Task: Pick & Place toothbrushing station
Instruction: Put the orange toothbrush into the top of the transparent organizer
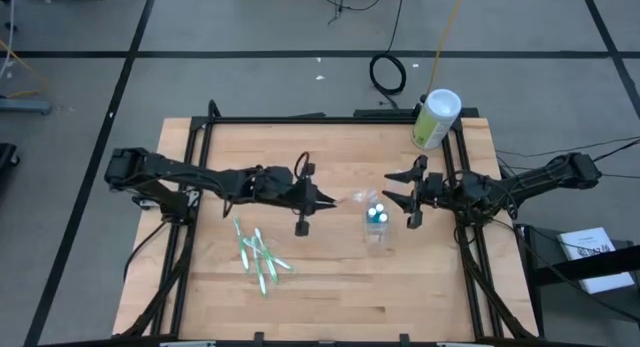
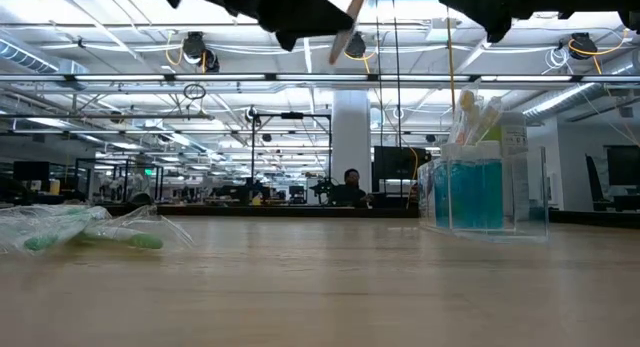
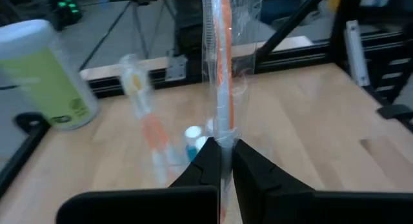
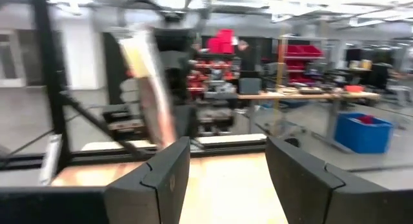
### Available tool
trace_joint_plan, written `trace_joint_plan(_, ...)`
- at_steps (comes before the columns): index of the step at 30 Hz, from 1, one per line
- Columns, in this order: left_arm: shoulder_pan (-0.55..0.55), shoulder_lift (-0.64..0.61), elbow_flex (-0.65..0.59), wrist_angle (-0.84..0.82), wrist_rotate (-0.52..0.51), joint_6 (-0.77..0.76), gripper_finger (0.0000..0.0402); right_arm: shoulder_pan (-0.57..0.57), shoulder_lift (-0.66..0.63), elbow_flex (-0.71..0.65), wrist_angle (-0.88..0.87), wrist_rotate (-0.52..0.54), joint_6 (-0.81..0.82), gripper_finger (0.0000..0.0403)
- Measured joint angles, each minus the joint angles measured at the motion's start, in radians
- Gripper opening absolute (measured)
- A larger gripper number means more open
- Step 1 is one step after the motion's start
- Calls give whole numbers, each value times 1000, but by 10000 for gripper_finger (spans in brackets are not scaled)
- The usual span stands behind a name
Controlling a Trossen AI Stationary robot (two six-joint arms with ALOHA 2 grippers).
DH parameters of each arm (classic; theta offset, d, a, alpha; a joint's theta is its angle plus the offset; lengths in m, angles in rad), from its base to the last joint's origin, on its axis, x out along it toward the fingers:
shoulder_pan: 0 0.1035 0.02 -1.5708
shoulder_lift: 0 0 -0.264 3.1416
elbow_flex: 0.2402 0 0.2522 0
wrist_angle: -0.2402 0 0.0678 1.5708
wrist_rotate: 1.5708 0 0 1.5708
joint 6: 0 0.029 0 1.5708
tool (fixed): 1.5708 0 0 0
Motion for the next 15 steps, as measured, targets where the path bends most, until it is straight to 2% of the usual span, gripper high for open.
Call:
trace_joint_plan(6, 36, 65, 0, 82, 66, -38, 7, 0, 52, 0, 24, -34, -42, 204)
trace_joint_plan(15, 54, 144, 0, 124, 92, -88, 19, 0, 195, 0, 253, -36, -69, 249)
